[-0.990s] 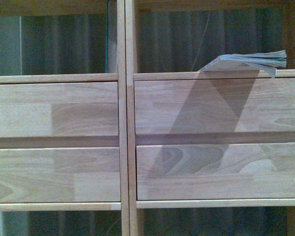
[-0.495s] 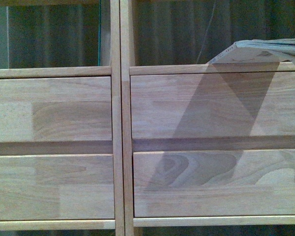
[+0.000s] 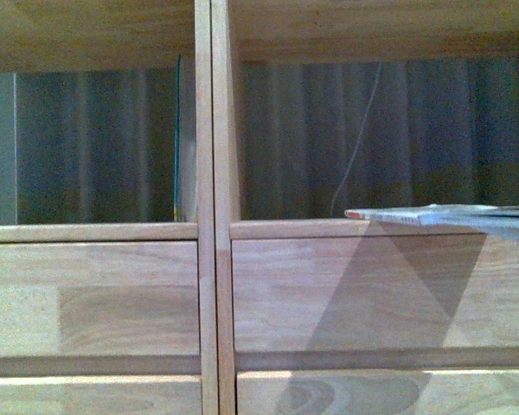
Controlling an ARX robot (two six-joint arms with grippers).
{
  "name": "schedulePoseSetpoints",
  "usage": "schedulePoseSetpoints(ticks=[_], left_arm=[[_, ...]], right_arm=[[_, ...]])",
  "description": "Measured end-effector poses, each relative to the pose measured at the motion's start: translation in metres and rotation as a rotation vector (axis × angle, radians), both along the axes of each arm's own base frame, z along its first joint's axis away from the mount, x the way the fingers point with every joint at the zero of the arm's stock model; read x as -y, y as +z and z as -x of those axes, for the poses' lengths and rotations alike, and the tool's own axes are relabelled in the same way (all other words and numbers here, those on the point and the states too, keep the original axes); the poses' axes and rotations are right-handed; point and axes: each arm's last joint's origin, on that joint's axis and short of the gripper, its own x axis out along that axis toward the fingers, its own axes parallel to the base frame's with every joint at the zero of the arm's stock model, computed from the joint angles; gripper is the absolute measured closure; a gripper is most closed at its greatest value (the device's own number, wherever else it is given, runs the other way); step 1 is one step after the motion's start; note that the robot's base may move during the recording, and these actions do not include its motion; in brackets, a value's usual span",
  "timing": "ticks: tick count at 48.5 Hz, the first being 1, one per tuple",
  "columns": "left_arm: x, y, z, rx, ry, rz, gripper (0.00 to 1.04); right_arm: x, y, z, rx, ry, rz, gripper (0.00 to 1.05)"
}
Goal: Organize books on shelf
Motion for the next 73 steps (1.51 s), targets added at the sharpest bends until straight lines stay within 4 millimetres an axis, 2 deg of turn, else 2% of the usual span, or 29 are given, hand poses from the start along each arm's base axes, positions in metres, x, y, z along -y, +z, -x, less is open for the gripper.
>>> schedulePoseSetpoints(ticks=[29, 33, 42, 52, 63, 73], left_arm=[[0.0, 0.0, 0.0, 0.0, 0.0, 0.0, 0.07], [0.0, 0.0, 0.0, 0.0, 0.0, 0.0, 0.07], [0.0, 0.0, 0.0, 0.0, 0.0, 0.0, 0.07], [0.0, 0.0, 0.0, 0.0, 0.0, 0.0, 0.07], [0.0, 0.0, 0.0, 0.0, 0.0, 0.0, 0.07], [0.0, 0.0, 0.0, 0.0, 0.0, 0.0, 0.07]], right_arm=[[0.0, 0.0, 0.0, 0.0, -0.001, 0.0, 0.07], [-0.001, 0.006, 0.0, 0.062, -0.119, 0.028, 0.07], [-0.003, 0.012, -0.016, -0.011, -0.128, -0.04, 0.07], [0.005, 0.046, -0.048, -0.092, -0.122, -0.297, 0.07], [0.025, 0.071, -0.103, -0.292, -0.049, -0.837, 0.07], [0.029, 0.064, -0.146, -0.385, -0.081, -1.234, 0.07]])
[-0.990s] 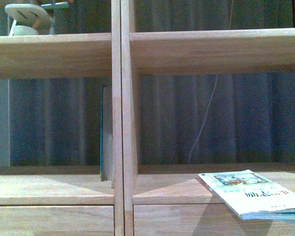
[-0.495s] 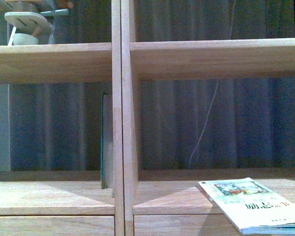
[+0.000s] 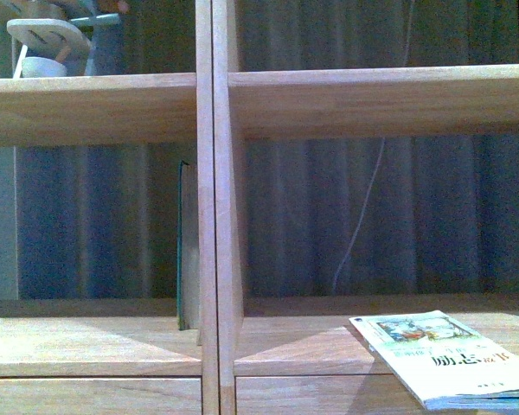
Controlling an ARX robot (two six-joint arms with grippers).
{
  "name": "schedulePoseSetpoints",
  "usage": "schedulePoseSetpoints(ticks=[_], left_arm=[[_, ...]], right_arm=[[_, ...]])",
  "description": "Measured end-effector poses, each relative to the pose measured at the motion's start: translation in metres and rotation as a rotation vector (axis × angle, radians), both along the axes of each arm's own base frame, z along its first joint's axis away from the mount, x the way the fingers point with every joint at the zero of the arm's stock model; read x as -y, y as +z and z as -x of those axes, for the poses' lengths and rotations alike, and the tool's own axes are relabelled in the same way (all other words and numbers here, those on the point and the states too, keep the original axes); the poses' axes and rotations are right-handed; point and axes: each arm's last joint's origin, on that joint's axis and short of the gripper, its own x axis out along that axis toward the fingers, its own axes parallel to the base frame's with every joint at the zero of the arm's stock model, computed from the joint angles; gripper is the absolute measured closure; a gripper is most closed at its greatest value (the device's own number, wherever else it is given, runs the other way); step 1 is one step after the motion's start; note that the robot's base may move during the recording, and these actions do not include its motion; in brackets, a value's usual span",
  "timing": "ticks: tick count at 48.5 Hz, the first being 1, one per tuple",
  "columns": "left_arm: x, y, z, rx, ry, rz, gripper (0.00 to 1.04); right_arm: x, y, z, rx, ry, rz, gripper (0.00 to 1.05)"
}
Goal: Organize books on shelf
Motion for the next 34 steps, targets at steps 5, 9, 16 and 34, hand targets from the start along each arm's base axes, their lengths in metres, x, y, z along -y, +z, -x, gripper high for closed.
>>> schedulePoseSetpoints(ticks=[5, 9, 16, 34], left_arm=[[0.0, 0.0, 0.0, 0.0, 0.0, 0.0, 0.07], [0.0, 0.0, 0.0, 0.0, 0.0, 0.0, 0.07], [0.0, 0.0, 0.0, 0.0, 0.0, 0.0, 0.07], [0.0, 0.0, 0.0, 0.0, 0.0, 0.0, 0.07]], right_arm=[[-0.005, -0.006, -0.013, -0.041, -0.018, -0.122, 0.07], [-0.012, -0.013, -0.023, -0.077, -0.041, -0.184, 0.07], [-0.028, -0.023, -0.039, -0.121, -0.054, -0.247, 0.07], [-0.049, -0.016, -0.085, -0.088, -0.062, -0.285, 0.07]])
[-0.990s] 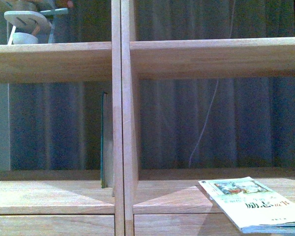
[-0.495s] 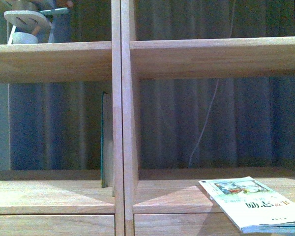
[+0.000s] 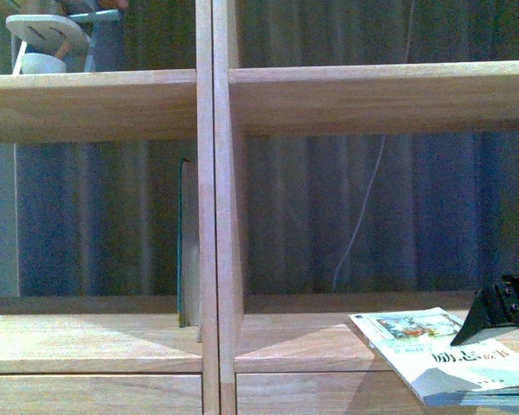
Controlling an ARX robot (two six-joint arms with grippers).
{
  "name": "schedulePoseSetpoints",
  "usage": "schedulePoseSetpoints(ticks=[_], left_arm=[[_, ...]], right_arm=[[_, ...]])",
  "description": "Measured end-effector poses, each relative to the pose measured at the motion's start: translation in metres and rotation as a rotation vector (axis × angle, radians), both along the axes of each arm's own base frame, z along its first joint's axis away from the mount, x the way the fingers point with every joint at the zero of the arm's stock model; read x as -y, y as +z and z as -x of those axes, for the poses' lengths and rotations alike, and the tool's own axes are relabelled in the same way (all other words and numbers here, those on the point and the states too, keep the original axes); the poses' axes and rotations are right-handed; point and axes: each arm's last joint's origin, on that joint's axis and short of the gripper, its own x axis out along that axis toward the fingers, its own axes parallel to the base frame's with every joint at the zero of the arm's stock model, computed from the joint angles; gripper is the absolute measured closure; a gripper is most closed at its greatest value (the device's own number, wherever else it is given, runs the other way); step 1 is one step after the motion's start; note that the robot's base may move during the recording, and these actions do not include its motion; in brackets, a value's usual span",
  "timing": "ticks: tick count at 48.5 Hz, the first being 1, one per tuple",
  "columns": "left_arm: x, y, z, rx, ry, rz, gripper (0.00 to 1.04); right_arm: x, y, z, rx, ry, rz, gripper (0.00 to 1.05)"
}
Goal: Organize books on shelf
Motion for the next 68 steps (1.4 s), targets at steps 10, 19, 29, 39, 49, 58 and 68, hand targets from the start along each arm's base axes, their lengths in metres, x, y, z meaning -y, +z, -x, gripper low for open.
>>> schedulePoseSetpoints(ticks=[10, 19, 29, 39, 49, 58, 68], left_arm=[[0.0, 0.0, 0.0, 0.0, 0.0, 0.0, 0.07], [0.0, 0.0, 0.0, 0.0, 0.0, 0.0, 0.07], [0.0, 0.0, 0.0, 0.0, 0.0, 0.0, 0.07], [0.0, 0.0, 0.0, 0.0, 0.0, 0.0, 0.07], [0.0, 0.0, 0.0, 0.0, 0.0, 0.0, 0.07], [0.0, 0.0, 0.0, 0.0, 0.0, 0.0, 0.07], [0.0, 0.0, 0.0, 0.0, 0.0, 0.0, 0.07]], right_arm=[[0.001, 0.001, -0.021, 0.011, -0.023, 0.021, 0.07], [0.004, 0.007, -0.035, 0.033, -0.034, 0.05, 0.07], [0.007, 0.016, -0.048, 0.051, -0.034, 0.08, 0.07], [0.009, 0.015, -0.05, 0.046, -0.032, 0.101, 0.44], [0.017, 0.015, -0.047, 0.048, -0.041, 0.1, 0.85], [0.019, 0.032, -0.039, 0.101, -0.032, 0.116, 0.97], [0.025, 0.049, -0.025, 0.168, -0.002, 0.155, 0.97]])
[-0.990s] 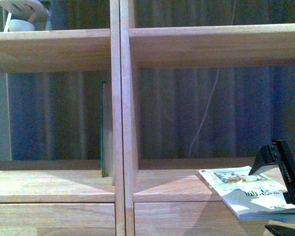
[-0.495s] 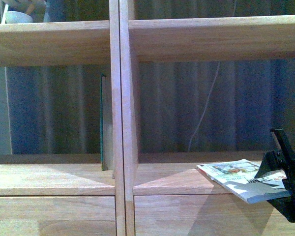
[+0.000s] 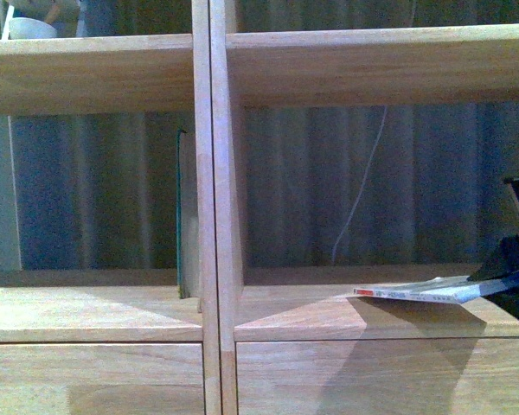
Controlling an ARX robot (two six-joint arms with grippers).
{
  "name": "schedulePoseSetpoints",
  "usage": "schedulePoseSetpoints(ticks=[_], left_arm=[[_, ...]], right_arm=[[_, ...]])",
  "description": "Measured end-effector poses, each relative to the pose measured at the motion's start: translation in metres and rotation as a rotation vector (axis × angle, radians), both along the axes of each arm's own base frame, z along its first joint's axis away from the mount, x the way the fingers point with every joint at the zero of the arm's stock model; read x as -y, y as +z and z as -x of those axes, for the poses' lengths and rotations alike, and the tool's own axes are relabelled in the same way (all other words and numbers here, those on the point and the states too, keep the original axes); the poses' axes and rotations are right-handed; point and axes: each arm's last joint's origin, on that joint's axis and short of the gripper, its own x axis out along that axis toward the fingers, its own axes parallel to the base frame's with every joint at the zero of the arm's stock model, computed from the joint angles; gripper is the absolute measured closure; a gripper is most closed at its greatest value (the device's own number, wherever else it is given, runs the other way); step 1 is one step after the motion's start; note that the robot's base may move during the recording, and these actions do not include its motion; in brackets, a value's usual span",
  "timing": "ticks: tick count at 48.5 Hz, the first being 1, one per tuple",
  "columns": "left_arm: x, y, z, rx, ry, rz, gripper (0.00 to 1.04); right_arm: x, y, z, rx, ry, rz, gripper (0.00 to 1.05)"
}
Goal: Organize books on shelf
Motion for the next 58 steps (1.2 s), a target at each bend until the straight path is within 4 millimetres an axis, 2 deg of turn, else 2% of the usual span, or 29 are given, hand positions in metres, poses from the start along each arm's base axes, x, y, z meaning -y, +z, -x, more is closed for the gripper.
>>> schedulePoseSetpoints(ticks=[5, 9, 16, 26, 36, 46, 51, 54, 58], left_arm=[[0.0, 0.0, 0.0, 0.0, 0.0, 0.0, 0.07], [0.0, 0.0, 0.0, 0.0, 0.0, 0.0, 0.07], [0.0, 0.0, 0.0, 0.0, 0.0, 0.0, 0.07], [0.0, 0.0, 0.0, 0.0, 0.0, 0.0, 0.07], [0.0, 0.0, 0.0, 0.0, 0.0, 0.0, 0.07], [0.0, -0.001, 0.0, -0.008, 0.011, 0.009, 0.07], [-0.004, 0.001, -0.006, -0.096, 0.079, 0.158, 0.07], [-0.01, 0.011, -0.017, -0.107, 0.062, 0.253, 0.07], [-0.014, 0.023, -0.025, -0.089, 0.023, 0.287, 0.07]], right_arm=[[0.003, 0.02, 0.012, 0.083, 0.042, 0.05, 0.97], [0.002, 0.044, 0.027, 0.182, 0.098, 0.104, 0.97], [-0.005, 0.072, 0.059, 0.331, 0.226, 0.192, 0.97], [-0.013, 0.078, 0.094, 0.43, 0.36, 0.263, 0.97], [-0.015, 0.083, 0.116, 0.503, 0.402, 0.309, 0.97], [-0.026, 0.089, 0.124, 0.548, 0.433, 0.344, 0.97], [-0.032, 0.088, 0.124, 0.547, 0.447, 0.35, 0.97], [-0.036, 0.088, 0.125, 0.55, 0.45, 0.356, 0.97], [-0.041, 0.088, 0.126, 0.554, 0.466, 0.36, 0.97]])
